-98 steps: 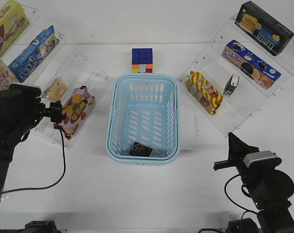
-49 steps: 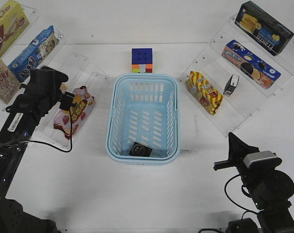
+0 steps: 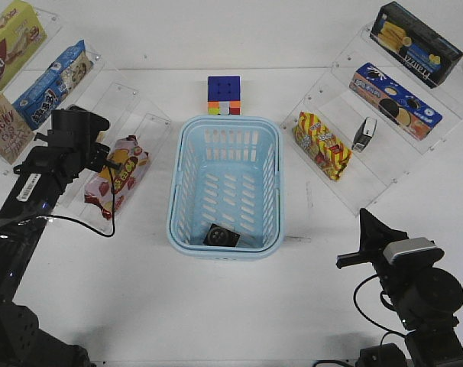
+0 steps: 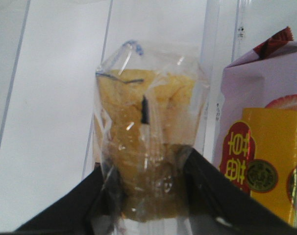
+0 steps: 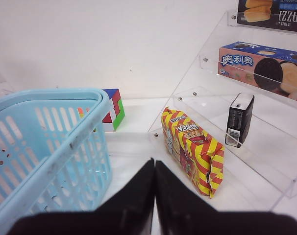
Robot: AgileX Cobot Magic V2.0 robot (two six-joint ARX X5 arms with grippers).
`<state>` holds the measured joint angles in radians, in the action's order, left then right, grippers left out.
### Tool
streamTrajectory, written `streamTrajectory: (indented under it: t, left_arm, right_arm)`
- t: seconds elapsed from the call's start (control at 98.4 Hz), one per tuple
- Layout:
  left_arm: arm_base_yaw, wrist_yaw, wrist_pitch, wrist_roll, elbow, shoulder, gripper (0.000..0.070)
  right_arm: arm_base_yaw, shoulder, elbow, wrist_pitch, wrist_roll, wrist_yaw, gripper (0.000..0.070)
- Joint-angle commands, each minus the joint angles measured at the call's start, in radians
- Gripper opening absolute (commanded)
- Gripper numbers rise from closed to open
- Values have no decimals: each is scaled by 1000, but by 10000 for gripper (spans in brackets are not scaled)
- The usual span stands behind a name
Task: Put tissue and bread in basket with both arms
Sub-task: 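Carry the bread over the basket and release it inside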
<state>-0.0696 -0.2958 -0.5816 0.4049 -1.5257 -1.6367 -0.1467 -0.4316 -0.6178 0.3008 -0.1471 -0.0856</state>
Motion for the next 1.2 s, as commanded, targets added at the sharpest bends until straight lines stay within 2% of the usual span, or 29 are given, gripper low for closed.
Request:
streamTrajectory:
  t: [0.0, 0.152, 0.254, 0.315, 0.396, 0.549, 0.599, 0.64, 0.884, 0.925, 0.986, 1.047, 1.128, 1.189]
  left_arm:
    - [0, -3, 5, -3, -41, -13, 72]
    - [-11, -3, -28, -11, -132, 3, 72]
    - [-34, 6, -77, -63, -221, 19, 72]
    - [-51, 47, -121, -103, -277, 31, 72]
    - [-77, 205, -185, -184, -349, 41, 72]
    - [-156, 640, -236, -303, -402, 43, 75]
    - [-192, 732, -245, -314, -401, 42, 75]
    - [-230, 776, -249, -313, -401, 37, 75]
    - [-427, 761, -283, -273, -401, -28, 87]
    - [-443, 756, -290, -252, -401, -42, 138]
    - [-460, 727, -302, -234, -401, -56, 305]
    - [-468, 704, -305, -233, -401, -61, 405]
    - [-468, 698, -305, -234, -402, -55, 418]
    - [-464, 680, -312, -235, -409, -43, 387]
  right_arm:
    - [-3, -1, -9, -16, -14, 0, 0]
    - [-3, -1, -9, -16, -14, 0, 0]
    - [-3, -1, -9, -16, -14, 0, 0]
    - [-3, -1, -9, -16, -14, 0, 0]
    - [-3, -1, -9, -16, -14, 0, 0]
    - [-3, -1, -10, -16, -23, 0, 0]
    - [-3, -1, -10, -16, -25, 0, 0]
    - [-3, -1, -10, -16, -25, -1, 0]
    - [-3, 0, -10, -21, -35, -4, 0]
    - [-3, 0, -10, -21, -35, -4, 0]
    - [-3, 0, -10, -21, -35, -4, 0]
    - [-3, 0, -10, -21, -35, -4, 0]
    - [-3, 0, -10, -21, -35, -4, 0]
    - [-3, 0, -10, -21, -35, -3, 0]
